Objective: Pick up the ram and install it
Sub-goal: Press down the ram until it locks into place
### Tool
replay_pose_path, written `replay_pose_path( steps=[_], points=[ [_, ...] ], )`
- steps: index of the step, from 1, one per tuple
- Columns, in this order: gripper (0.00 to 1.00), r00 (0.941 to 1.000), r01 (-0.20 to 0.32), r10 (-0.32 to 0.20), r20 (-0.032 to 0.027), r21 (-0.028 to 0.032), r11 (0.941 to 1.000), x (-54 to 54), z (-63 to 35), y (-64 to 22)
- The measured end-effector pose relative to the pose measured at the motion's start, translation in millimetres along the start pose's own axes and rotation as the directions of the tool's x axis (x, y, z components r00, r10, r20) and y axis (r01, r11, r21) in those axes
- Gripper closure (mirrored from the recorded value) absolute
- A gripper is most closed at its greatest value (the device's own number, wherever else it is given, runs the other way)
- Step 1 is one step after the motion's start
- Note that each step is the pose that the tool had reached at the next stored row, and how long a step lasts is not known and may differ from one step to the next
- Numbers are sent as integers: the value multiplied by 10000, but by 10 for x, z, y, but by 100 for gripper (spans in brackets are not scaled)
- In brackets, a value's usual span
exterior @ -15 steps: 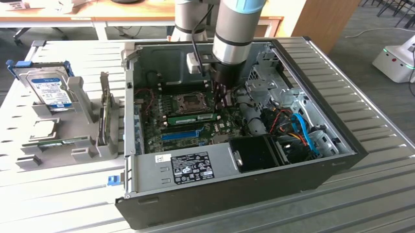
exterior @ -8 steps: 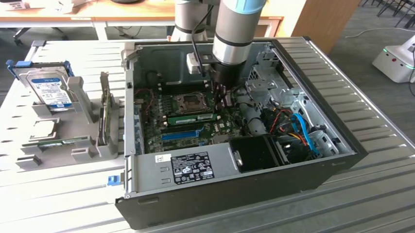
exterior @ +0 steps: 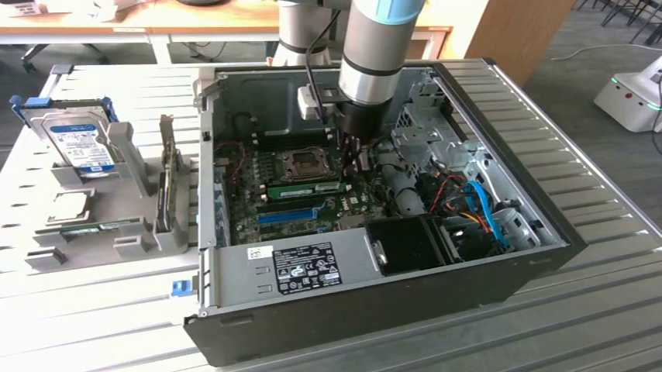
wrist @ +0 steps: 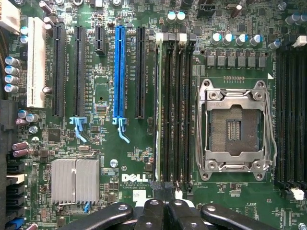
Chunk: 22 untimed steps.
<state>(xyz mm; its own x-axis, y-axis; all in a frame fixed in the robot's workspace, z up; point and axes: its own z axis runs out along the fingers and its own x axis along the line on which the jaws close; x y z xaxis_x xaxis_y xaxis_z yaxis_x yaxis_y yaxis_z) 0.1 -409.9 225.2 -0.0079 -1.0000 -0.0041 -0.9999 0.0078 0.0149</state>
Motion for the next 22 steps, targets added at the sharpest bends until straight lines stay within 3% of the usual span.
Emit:
replay_pose_path(
  steps=[22],
  points=[
    [89, 10000, 1, -1, 1, -1, 10000, 0, 21, 0]
  ],
)
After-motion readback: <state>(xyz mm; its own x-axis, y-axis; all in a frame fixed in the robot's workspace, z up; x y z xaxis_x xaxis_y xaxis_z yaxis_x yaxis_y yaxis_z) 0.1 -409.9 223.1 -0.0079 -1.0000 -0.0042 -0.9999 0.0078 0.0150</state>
